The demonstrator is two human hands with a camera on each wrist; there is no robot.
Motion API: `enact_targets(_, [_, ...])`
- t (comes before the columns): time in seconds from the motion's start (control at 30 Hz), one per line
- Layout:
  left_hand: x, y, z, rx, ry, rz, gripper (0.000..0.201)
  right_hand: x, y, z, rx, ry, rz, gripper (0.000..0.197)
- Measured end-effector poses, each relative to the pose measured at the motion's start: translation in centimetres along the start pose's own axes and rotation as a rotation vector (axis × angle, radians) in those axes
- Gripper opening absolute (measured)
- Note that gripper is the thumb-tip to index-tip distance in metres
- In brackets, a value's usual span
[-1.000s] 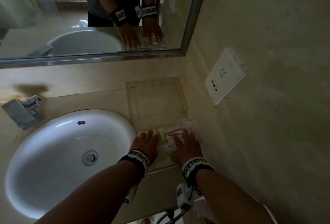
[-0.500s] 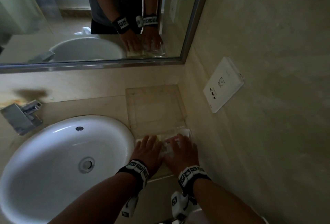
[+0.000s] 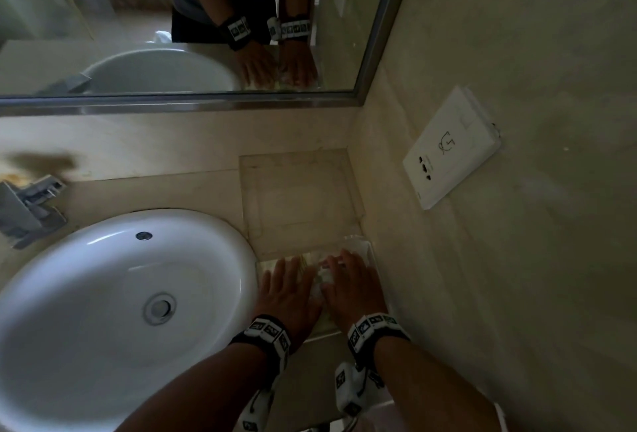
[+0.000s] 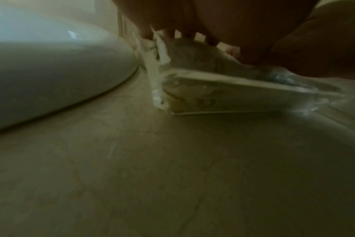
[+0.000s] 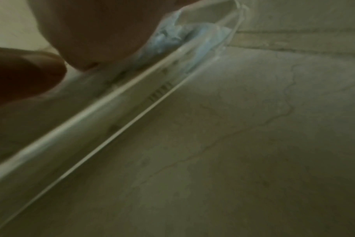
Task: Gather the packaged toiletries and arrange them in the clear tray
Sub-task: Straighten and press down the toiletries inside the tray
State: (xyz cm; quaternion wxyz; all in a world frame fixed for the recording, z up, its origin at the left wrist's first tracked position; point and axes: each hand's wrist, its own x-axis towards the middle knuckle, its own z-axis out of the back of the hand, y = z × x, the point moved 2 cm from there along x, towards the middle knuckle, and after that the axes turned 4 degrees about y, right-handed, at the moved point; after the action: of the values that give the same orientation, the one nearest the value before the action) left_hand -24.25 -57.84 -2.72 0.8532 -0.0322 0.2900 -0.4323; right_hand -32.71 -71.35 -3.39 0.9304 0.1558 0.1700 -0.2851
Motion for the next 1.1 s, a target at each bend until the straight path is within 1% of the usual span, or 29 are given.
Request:
enact_targets(0.1, [0.2, 0.3, -0.2, 0.047, -0.016, -0.017, 0.069, -0.2, -0.3, -0.1, -0.007, -0.018, 0.002, 0.07])
enact_targets(0.17, [0.4, 0.6, -0.7, 0.073, -0.005, -0.032, 0.069, -0.3, -0.3, -0.4, 0.004, -0.059, 0.002, 0.068])
enact_targets(0.27, [0.7, 0.8, -0.8, 0.1, -0.006, -0.039, 0.068, -0.3, -0.3, -1.0, 0.019, -0.066, -0.01, 0.065])
enact_targets(0.33, [0.8, 0.7, -0.7, 0.098, 0.007, -0.031, 0.068, -0.3, -0.4, -1.3, 0.029, -0.1, -0.011, 0.061])
enact_targets(0.4, [0.8, 0.6, -0.5, 0.103, 0.016, -0.025, 0.069, -0.3, -0.4, -1.2, 0.035, -0.101, -0.009, 0.06])
enact_targets(0.5, [0.7, 0.5, -0.1, 0.111, 0.04, -0.028, 0.069, -0.1, -0.4, -1.2, 0.041, -0.054, -0.01, 0.064])
enact_targets(0.63, [0.8, 0.5, -0.3, 0.123, 0.033, -0.03, 0.068, 0.1, -0.4, -1.1, 0.028, -0.037, -0.003, 0.064])
enact_targets(0.77, [0.9, 0.5, -0.3, 0.115, 0.03, -0.026, 0.068, 0.1, -0.2, -1.1, 0.034, -0.067, -0.006, 0.062])
enact_targets(0.83, [0.8, 0.4, -0.2, 0.12, 0.043, -0.025, 0.068, 0.0, -0.2, -1.1, 0.046, -0.121, -0.003, 0.059])
enact_targets(0.93, [0.7, 0.4, -0.1, 0.108, 0.033, -0.031, 0.067, 0.0, -0.2, -1.4, 0.074, -0.099, -0.003, 0.062])
enact_targets(1.1, [0.7, 0.6, -0.5, 0.104, 0.034, -0.031, 0.067, 0.0, -0.4, -1.4, 0.055, -0.12, 0.006, 0.06])
